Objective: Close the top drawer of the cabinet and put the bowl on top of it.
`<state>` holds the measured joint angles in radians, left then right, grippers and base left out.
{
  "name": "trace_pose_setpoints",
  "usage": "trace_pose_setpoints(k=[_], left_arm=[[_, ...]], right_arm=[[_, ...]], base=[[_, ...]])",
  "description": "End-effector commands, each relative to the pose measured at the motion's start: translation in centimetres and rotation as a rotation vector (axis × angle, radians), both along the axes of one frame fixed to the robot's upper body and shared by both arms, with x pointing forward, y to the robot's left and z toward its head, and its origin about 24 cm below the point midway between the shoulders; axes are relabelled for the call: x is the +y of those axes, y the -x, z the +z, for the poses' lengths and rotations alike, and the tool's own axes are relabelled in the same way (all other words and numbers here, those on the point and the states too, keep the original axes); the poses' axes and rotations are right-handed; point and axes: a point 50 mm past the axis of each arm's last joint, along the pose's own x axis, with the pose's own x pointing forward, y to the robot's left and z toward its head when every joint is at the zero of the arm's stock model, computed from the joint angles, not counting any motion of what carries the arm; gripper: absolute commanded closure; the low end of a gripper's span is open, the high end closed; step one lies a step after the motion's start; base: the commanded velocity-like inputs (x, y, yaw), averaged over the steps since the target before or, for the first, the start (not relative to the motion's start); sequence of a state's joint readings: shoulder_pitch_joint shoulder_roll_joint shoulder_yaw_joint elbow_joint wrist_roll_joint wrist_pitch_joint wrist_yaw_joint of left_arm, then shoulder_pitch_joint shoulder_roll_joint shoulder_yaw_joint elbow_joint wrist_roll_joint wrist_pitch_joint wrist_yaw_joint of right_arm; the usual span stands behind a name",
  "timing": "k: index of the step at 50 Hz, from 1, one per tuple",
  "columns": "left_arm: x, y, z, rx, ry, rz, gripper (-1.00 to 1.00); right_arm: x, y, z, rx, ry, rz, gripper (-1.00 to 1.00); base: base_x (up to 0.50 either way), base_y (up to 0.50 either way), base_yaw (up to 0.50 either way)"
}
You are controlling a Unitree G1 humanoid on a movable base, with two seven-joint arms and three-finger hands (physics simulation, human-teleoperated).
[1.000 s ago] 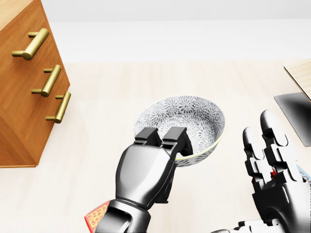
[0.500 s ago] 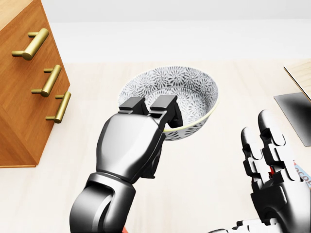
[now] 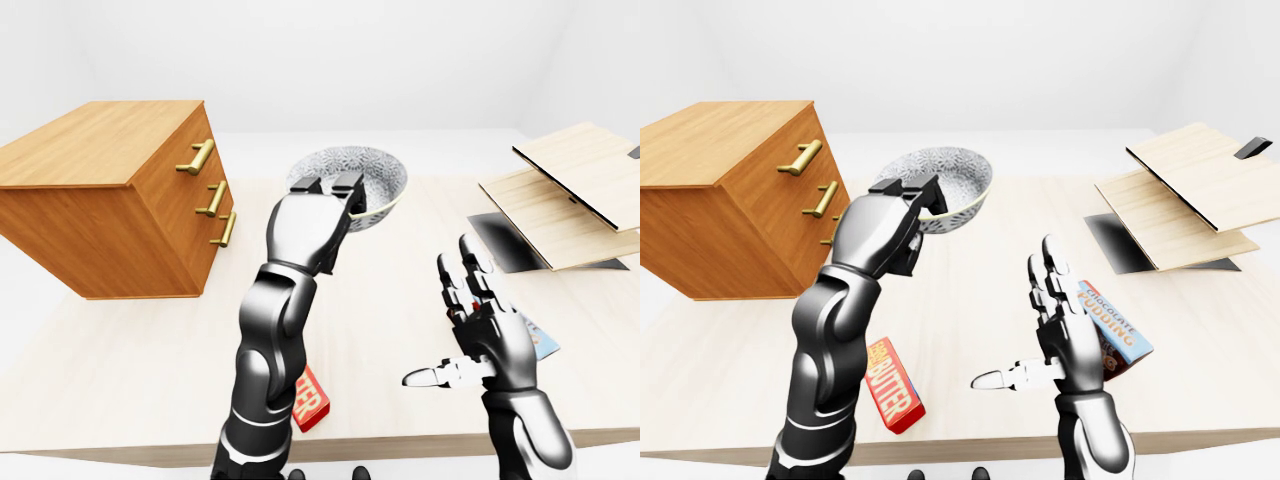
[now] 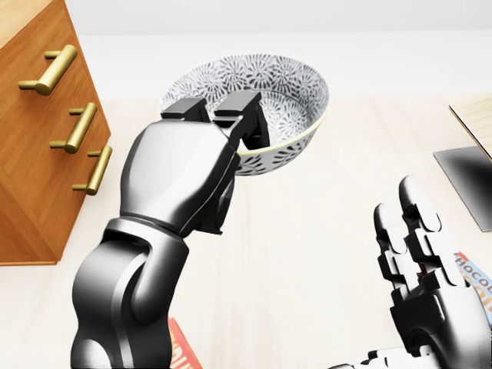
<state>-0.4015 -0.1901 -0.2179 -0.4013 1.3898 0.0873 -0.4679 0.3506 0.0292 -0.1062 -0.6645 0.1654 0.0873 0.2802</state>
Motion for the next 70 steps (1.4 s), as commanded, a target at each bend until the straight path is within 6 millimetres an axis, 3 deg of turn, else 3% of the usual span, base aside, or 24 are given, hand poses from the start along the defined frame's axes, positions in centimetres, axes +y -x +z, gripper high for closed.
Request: trace_pose_setpoints(k=[1,23,50,70], left_arm=[[0.9,-0.3,2.8,-0.068,-0.032,0.036,1.0],[4.4,-1.8,6.6,-0.132,-0.126,0.146,1.0],[9.8,-2.7,8.6,-0.182,-0.173,0.291,1.0],[12.0,-1.6,9.7,-0.205,-0.212,0.365,1.0]], right_arm=[[0.1,-0.1,-0.1,0.007,0.003,0.005,-1.0],[0.5,-0.4,-0.6,0.02,0.011,0.016,-1.0],[0.6,-0.6,-0.6,0.026,0.013,0.03,-1.0],[0.8,-1.6,-1.4,0.05,0.023,0.034,-1.0]], base=[[0.0,0.0,0.0],[0.0,0.0,0.0],[0.0,0.0,0.0],[0.0,0.0,0.0]])
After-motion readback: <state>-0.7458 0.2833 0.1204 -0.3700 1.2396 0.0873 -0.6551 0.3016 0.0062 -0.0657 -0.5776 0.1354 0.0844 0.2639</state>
